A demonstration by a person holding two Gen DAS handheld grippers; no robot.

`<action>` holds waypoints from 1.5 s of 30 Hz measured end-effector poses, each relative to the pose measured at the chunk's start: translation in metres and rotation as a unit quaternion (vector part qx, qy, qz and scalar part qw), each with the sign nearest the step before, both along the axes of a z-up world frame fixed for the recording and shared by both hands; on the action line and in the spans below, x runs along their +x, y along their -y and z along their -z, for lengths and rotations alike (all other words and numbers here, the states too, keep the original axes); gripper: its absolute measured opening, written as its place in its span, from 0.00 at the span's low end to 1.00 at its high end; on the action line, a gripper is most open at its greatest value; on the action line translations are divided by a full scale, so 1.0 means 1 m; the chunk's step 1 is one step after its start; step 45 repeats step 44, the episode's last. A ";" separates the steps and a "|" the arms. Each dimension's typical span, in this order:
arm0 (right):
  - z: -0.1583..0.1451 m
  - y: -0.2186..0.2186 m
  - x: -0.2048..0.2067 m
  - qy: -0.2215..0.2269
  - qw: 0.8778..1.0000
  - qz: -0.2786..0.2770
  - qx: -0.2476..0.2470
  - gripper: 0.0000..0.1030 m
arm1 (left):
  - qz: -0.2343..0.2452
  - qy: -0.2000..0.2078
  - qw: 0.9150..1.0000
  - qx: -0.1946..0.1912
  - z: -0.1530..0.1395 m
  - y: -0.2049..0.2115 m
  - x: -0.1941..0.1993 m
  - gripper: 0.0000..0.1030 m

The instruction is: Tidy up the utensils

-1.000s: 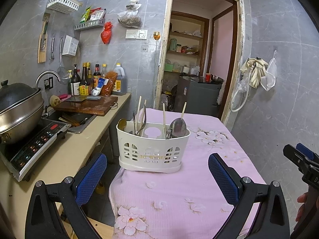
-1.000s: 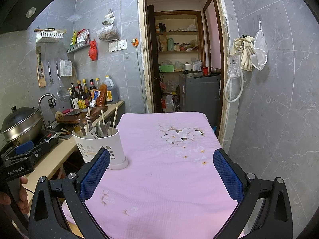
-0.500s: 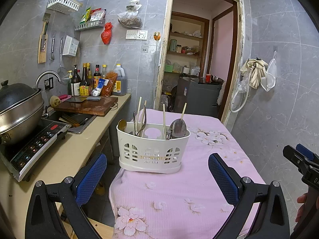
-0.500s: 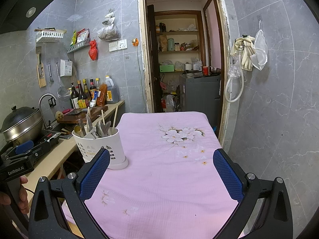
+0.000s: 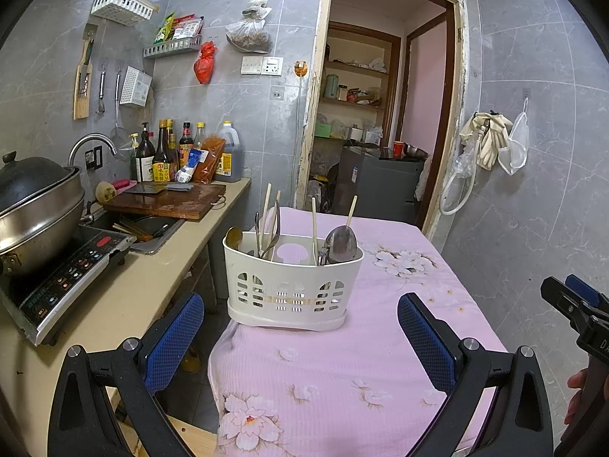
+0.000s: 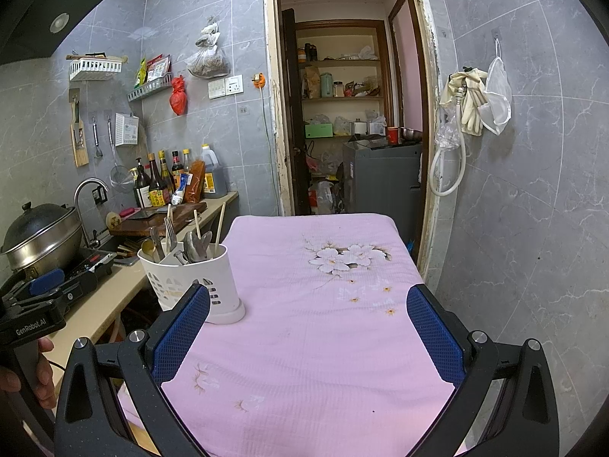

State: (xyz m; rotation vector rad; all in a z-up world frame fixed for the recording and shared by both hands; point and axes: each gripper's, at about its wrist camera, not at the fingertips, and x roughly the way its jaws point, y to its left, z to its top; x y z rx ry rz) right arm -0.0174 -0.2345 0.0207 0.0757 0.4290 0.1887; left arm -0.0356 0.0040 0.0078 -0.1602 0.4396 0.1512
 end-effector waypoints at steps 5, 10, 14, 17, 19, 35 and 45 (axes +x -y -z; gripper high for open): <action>0.000 0.001 0.000 0.000 1.000 -0.001 0.000 0.99 | 0.000 0.001 1.000 0.000 0.000 0.001 0.000 1.00; 0.000 0.001 0.000 -0.001 1.000 0.000 0.000 0.99 | -0.001 0.001 1.000 0.000 0.001 0.000 0.000 1.00; 0.000 0.001 0.000 0.000 1.000 -0.001 0.000 0.99 | -0.001 0.000 1.000 0.000 0.000 0.001 0.000 1.00; 0.000 0.000 0.000 -0.001 1.000 0.000 -0.001 0.99 | 0.000 0.000 1.000 -0.001 0.001 0.000 0.000 1.00; 0.001 0.002 0.001 -0.002 1.000 -0.001 -0.002 0.99 | 0.000 0.000 1.000 -0.003 0.000 0.001 0.000 1.00; 0.006 0.004 0.003 -0.013 1.000 -0.006 -0.007 0.99 | -0.001 -0.012 1.000 -0.005 0.003 0.000 0.002 1.00; 0.007 0.004 0.002 -0.013 1.000 -0.007 -0.008 0.99 | -0.002 -0.011 1.000 -0.004 0.003 -0.001 0.003 1.00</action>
